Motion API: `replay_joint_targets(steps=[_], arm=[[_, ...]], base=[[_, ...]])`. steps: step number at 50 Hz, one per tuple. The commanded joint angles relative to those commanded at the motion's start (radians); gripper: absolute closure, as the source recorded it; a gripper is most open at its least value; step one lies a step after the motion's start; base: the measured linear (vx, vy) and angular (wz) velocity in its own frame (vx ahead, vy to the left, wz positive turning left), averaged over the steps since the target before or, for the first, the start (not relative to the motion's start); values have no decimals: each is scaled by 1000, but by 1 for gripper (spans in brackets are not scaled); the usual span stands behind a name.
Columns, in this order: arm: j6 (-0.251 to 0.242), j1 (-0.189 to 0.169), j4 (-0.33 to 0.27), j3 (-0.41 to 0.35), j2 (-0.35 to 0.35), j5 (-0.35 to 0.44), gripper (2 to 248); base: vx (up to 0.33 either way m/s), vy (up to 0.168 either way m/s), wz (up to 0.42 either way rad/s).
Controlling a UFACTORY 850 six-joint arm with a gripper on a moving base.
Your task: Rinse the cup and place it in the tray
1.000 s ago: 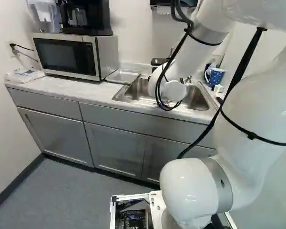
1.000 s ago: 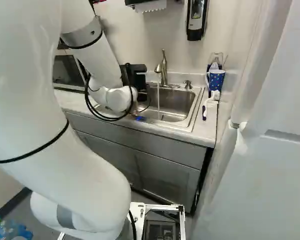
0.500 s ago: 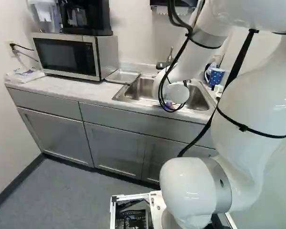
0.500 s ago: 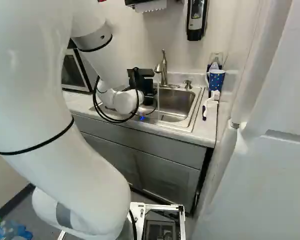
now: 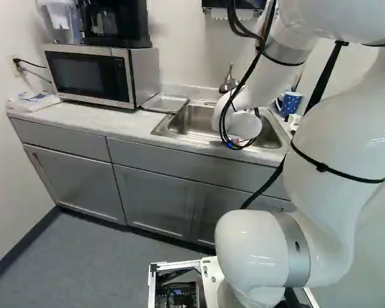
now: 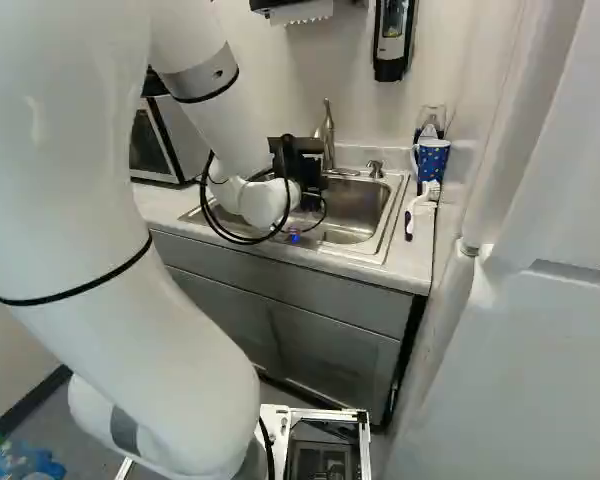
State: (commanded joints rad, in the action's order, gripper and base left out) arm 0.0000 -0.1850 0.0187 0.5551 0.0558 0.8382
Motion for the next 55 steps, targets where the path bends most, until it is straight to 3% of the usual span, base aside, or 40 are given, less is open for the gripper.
replay_joint_targets(steps=[11, 55], arm=[[0, -32, 0, -14, -14, 0, 124], [0, -26, 0, -33, -32, 0, 124]], base=[[0, 0, 0], [0, 0, 0]])
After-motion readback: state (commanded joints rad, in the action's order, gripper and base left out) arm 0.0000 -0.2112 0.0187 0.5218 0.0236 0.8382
